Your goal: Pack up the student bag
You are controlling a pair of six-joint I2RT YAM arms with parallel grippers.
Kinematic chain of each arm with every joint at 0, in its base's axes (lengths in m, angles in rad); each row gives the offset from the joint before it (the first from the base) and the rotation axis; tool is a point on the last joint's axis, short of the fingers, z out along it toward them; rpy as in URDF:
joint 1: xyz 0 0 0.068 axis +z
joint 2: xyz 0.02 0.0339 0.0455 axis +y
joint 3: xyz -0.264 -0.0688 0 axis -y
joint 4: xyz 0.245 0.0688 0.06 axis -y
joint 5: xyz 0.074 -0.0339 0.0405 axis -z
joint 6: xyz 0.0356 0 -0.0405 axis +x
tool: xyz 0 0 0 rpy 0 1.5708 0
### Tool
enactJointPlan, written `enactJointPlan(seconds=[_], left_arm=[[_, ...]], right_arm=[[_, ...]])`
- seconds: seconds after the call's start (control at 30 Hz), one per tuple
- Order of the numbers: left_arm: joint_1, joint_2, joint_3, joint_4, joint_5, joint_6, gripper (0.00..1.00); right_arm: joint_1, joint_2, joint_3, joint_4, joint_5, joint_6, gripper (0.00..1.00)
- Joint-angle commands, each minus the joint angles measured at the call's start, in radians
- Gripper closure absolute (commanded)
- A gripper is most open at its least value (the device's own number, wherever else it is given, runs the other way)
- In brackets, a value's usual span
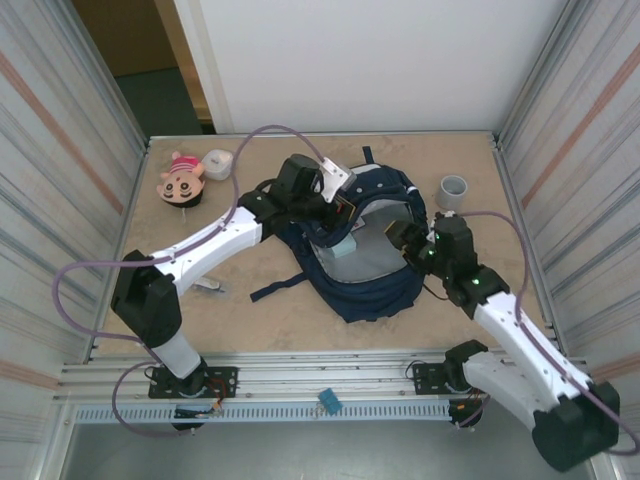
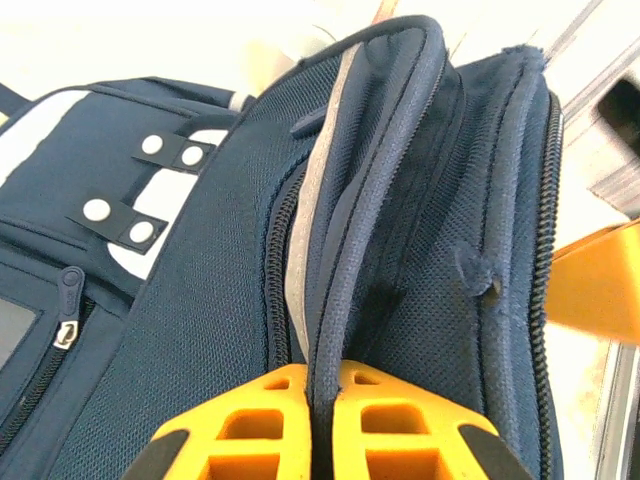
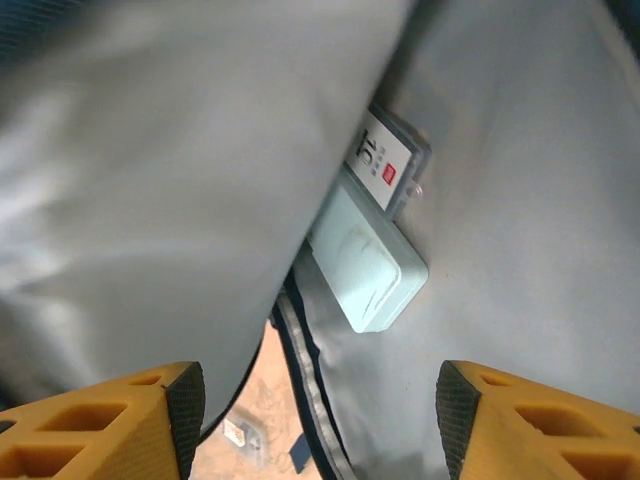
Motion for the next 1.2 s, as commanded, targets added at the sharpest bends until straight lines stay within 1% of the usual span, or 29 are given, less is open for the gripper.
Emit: enactJointPlan(seconds=[0.0, 0.13, 0.23, 0.3, 0.33, 0.43, 0.5, 0.53, 0.63, 0.77, 0.83, 0.9, 1.0, 1.17], left_arm=[[-0.021, -0.010, -0.027, 0.003, -0.017, 0.061, 0.95], [-0.062, 0.009, -0.042, -0.037, 0.009, 0.100, 0.90], [-0.066, 0.005, -0.044, -0.042, 0.033, 0.081, 0.97], [-0.061, -0.009, -0.050, -0.023, 0.047, 0.077, 0.99], [-0.056, -0.015, -0.050, -0.014, 0.064, 0.077, 0.99], [-0.036, -0.026, -0.045, 0.007, 0.126, 0.076, 1.00], [-0.029, -0.027, -0.040, 0.011, 0.144, 0.092, 1.00], [-0.028, -0.027, -0.039, 0.009, 0.145, 0.105, 1.00], [-0.024, -0.014, -0.023, -0.004, 0.155, 0.130, 0.99], [-0.022, 0.008, 0.003, -0.031, 0.206, 0.167, 0.99], [-0.022, 0.013, 0.012, -0.042, 0.227, 0.184, 1.00], [-0.021, 0.016, 0.017, -0.051, 0.241, 0.199, 1.00], [-0.021, 0.020, 0.021, -0.060, 0.243, 0.211, 1.00], [-0.014, 0.033, 0.025, -0.060, 0.252, 0.196, 1.00]], right_arm=[[-0.007, -0.077, 0.041, -0.101, 0.063, -0.154, 0.37], [-0.007, -0.099, 0.086, -0.140, 0.050, -0.272, 0.35], [0.003, -0.078, 0.168, -0.243, 0.058, -0.430, 0.34], [0.032, -0.071, 0.215, -0.295, 0.102, -0.587, 0.34], [0.048, -0.070, 0.224, -0.299, 0.103, -0.669, 0.33], [0.094, -0.057, 0.241, -0.305, 0.072, -0.960, 0.32], [0.117, -0.028, 0.270, -0.341, 0.041, -1.162, 0.30], [0.132, -0.013, 0.277, -0.349, 0.052, -1.241, 0.29], [0.161, 0.043, 0.278, -0.333, 0.056, -1.473, 0.28], [0.210, 0.122, 0.255, -0.300, 0.058, -1.790, 0.27], [0.230, 0.144, 0.238, -0.253, 0.068, -1.903, 0.28], [0.231, 0.161, 0.229, -0.189, 0.052, -1.953, 0.28], [0.231, 0.173, 0.232, -0.151, 0.003, -2.012, 0.29], [0.231, 0.160, 0.261, -0.193, -0.034, -2.069, 0.29]])
